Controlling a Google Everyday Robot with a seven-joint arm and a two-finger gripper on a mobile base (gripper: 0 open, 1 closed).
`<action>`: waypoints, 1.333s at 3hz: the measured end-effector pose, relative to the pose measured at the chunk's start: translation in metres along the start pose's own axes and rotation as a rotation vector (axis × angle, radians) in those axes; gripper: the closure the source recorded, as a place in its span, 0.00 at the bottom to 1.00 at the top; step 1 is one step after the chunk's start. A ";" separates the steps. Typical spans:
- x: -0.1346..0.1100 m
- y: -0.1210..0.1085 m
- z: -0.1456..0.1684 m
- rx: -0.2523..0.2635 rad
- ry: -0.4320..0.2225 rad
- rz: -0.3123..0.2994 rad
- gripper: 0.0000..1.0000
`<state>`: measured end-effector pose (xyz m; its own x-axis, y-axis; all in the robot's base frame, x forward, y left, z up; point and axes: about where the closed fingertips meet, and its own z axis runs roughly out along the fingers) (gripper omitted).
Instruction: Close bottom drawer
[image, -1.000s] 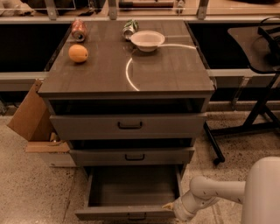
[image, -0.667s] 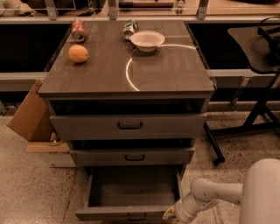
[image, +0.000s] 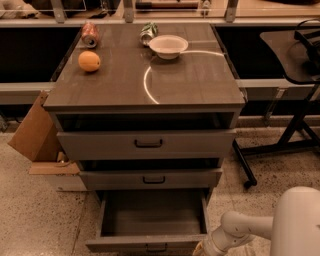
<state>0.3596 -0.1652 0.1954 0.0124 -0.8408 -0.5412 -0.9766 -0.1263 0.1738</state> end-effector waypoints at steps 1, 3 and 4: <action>0.010 -0.009 0.005 0.044 0.005 0.025 1.00; 0.020 -0.046 0.012 0.102 -0.014 0.071 1.00; 0.020 -0.046 0.012 0.102 -0.014 0.071 1.00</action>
Offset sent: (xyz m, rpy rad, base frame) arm 0.0493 -0.0083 -0.0254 -0.0091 -0.0899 -0.1218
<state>0.4018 -0.1699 0.1668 -0.0603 -0.8380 -0.5423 -0.9917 -0.0116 0.1282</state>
